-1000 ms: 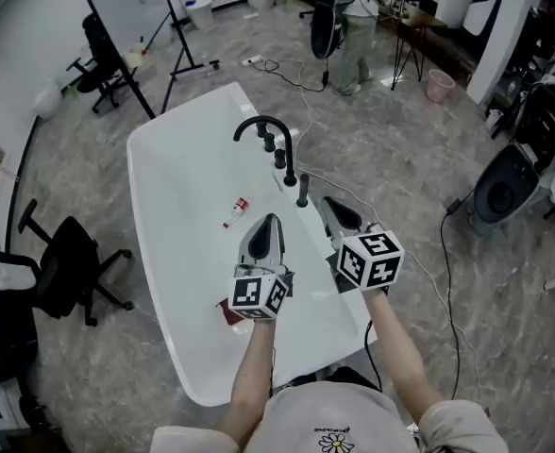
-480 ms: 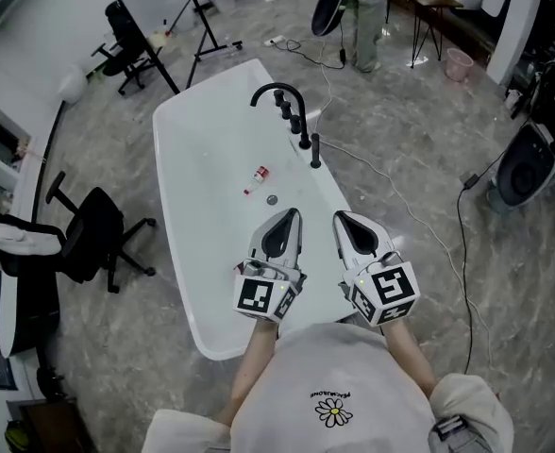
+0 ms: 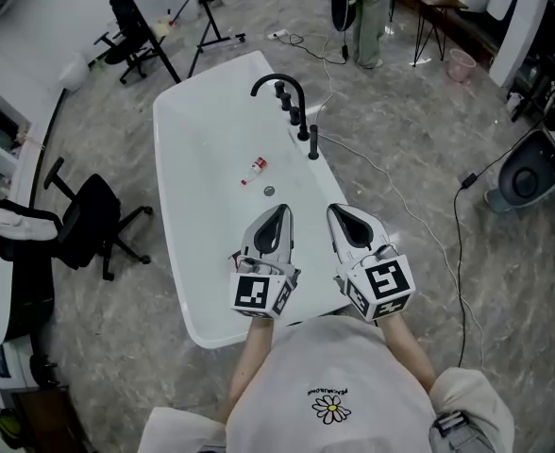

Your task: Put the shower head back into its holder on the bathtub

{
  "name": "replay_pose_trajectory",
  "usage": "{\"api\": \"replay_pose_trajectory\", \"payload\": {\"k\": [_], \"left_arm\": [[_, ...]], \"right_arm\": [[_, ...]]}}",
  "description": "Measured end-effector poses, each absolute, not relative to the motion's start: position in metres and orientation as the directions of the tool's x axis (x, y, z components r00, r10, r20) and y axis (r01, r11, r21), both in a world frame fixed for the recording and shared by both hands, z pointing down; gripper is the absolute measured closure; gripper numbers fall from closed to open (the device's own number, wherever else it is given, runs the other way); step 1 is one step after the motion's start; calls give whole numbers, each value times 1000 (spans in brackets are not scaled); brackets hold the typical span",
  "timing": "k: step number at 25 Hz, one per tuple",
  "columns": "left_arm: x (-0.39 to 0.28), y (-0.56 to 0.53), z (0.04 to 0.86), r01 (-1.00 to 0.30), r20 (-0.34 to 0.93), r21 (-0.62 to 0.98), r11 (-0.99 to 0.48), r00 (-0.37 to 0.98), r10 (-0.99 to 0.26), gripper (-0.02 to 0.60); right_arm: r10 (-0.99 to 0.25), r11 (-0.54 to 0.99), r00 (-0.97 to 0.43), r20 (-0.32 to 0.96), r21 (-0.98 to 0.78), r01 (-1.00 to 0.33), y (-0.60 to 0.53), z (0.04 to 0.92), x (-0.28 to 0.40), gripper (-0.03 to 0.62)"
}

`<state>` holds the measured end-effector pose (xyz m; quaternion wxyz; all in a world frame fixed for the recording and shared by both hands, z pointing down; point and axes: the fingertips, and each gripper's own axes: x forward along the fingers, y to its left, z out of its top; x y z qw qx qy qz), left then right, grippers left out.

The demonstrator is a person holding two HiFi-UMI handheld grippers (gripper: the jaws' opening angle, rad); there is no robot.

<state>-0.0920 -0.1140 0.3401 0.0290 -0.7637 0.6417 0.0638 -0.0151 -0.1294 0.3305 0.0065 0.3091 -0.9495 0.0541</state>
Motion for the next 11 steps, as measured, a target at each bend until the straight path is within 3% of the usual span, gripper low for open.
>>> {"api": "replay_pose_trajectory", "payload": {"k": [11], "left_arm": [[-111, -114, 344, -992, -136, 57, -113, 104, -985, 581]], "right_arm": [[-585, 805, -810, 37, -99, -586, -139, 329, -21, 586]]}}
